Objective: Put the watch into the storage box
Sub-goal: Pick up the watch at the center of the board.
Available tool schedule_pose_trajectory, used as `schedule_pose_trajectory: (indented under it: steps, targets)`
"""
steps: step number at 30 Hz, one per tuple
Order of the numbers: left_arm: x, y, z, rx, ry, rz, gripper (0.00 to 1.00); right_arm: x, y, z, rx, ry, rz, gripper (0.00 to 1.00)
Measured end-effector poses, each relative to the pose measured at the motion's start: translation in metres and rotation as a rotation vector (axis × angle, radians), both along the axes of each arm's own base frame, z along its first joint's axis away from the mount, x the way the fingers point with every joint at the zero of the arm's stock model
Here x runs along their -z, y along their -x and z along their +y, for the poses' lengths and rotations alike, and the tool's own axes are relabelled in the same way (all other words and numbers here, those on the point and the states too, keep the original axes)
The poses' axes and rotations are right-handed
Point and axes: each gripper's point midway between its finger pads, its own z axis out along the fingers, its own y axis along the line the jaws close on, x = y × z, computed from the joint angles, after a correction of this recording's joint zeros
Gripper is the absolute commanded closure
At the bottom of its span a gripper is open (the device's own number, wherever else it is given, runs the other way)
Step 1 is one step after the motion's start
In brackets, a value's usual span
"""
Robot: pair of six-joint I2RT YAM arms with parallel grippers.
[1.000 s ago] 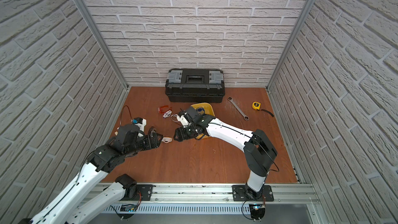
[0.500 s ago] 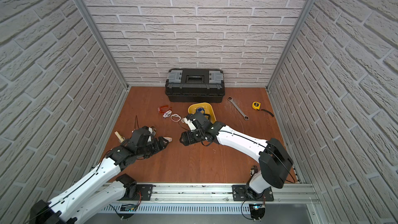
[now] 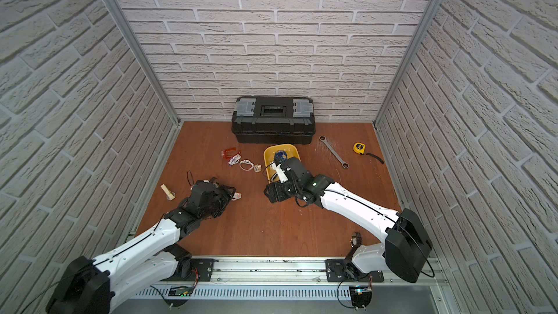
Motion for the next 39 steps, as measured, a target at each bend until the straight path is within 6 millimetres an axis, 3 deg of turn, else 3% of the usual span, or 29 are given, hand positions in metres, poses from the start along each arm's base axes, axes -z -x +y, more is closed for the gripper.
schedule_pose_trajectory:
  steps: [3, 8, 12, 20, 27, 32, 39]
  targets:
    - [0.009, -0.005, 0.0, -0.014, -0.008, 0.015, 0.34, -0.006, -0.015, -0.022, 0.072, -0.005, -0.012, 0.13]
    - [0.023, -0.01, 0.002, -0.039, -0.019, 0.052, 0.38, -0.01, -0.017, -0.035, 0.098, -0.005, -0.012, 0.13]
    - [0.028, -0.016, 0.003, -0.05, -0.028, 0.064, 0.42, -0.009, -0.018, -0.038, 0.105, -0.009, -0.002, 0.13]
    - [0.014, -0.04, -0.005, -0.048, -0.023, 0.024, 0.6, -0.009, -0.021, -0.042, 0.115, -0.015, 0.003, 0.13]
    - [0.034, -0.045, 0.002, -0.047, -0.041, 0.083, 0.77, -0.007, -0.023, -0.047, 0.131, -0.013, 0.007, 0.14]
    - [0.036, -0.054, -0.009, 0.004, -0.035, 0.096, 0.95, -0.002, -0.021, -0.051, 0.137, -0.002, 0.022, 0.14]
    - [0.031, -0.055, -0.021, 0.115, -0.069, 0.113, 0.98, 0.008, -0.018, -0.06, 0.141, 0.008, 0.039, 0.12]
